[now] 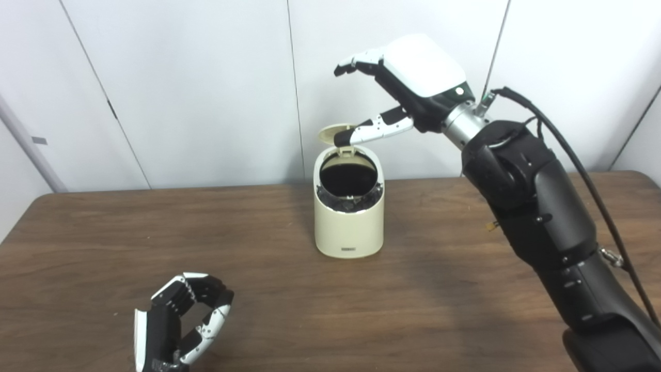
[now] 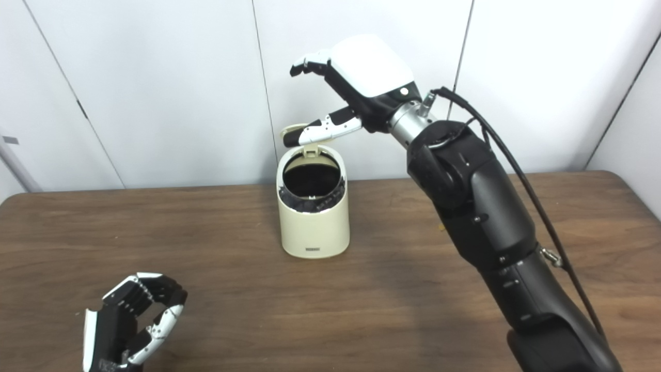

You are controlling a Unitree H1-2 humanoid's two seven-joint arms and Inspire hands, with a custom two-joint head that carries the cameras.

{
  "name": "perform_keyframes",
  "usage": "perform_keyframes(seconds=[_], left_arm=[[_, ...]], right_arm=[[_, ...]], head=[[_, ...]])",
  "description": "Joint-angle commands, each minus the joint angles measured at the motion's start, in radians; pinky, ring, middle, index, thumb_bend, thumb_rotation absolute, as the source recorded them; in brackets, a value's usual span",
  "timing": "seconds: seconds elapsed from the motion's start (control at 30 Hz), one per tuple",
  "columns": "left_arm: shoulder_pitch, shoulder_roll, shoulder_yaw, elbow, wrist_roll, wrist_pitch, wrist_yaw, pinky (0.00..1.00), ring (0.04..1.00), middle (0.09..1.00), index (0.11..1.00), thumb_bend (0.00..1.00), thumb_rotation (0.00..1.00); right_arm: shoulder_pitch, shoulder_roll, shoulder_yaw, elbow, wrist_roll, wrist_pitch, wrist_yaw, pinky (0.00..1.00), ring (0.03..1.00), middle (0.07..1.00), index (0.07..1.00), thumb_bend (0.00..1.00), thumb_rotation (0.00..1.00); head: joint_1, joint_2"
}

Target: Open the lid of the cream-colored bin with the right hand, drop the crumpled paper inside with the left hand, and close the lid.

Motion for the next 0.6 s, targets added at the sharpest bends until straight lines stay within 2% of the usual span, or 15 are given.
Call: perform_keyframes(seconds=[0.0,0.57], left_arm=[[0.003,-0.014,-0.013,0.023,-0.001,-0.029,0.002,0.38,0.454,0.492,0.484,0.48,0.05],[0.005,-0.022,-0.015,0.014,0.018,-0.011,0.007,0.39,0.457,0.491,0.485,0.48,0.05]], right_arm=[[-0.061,-0.011,-0.005,-0.007,-0.005,-0.008,-0.023,0.6,0.732,0.751,0.745,0.88,0.93],[-0.074,-0.034,0.022,0.082,-0.008,-0.024,-0.016,0.64,0.736,0.754,0.743,0.91,0.95]], head=[[0.001,0.0],[0.001,-0.011]])
